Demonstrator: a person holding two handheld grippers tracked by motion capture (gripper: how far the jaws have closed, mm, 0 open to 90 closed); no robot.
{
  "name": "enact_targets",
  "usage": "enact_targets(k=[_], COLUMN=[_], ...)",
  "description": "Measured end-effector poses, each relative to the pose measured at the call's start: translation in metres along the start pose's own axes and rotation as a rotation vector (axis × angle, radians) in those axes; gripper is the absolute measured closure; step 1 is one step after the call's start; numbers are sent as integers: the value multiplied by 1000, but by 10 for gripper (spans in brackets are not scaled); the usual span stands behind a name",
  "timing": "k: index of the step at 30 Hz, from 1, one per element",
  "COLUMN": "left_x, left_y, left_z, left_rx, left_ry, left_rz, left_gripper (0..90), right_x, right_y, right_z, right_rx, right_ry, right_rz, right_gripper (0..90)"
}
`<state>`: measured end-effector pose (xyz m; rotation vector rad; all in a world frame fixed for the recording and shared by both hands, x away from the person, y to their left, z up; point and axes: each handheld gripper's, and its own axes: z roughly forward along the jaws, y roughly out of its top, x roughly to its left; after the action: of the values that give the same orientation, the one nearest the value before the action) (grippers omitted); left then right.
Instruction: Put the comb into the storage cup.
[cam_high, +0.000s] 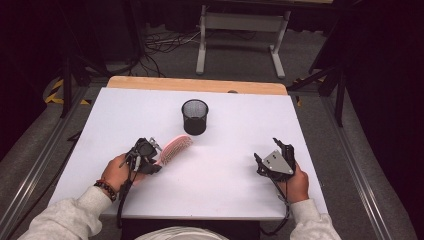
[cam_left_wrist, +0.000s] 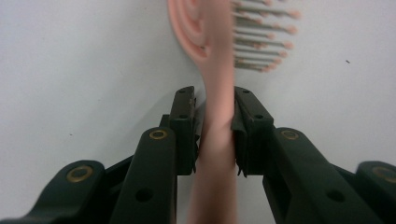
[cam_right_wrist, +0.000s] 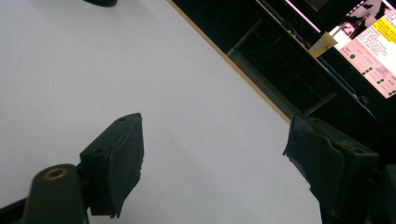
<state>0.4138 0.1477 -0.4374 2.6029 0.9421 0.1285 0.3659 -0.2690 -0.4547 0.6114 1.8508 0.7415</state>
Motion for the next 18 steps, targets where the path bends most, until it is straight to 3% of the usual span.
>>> enact_targets(k=[2,8,10,12,15,17,18], left_x=[2,-5,-7,-7,-6,-4,-3], left_y=[1,3,-1,-2,-9,-11,-16], left_z=[0,1,-1,-2,-14,-16,-19], left_rx=[-5,-12,-72,-100,-190,-198,-228], left_ry=[-12,57,81,74,94,93,115], left_rz=[-21,43,70,68,74,69,81], left_gripper=[733,782,784,784,784,785,785], right_x=[-1,0,0,0,0,1,1], right_y=[-1,-1,-1,-1,-1,0,0], right_z=[0,0,0,0,-1,-2,-2], right_rx=[-6,-5,-8,-11,-14,-13,-12], right_ry=[7,17,17,17,15,15,14], right_rz=[13,12,11,11,13,13,14], right_gripper=[202,202,202,202,201,202,202])
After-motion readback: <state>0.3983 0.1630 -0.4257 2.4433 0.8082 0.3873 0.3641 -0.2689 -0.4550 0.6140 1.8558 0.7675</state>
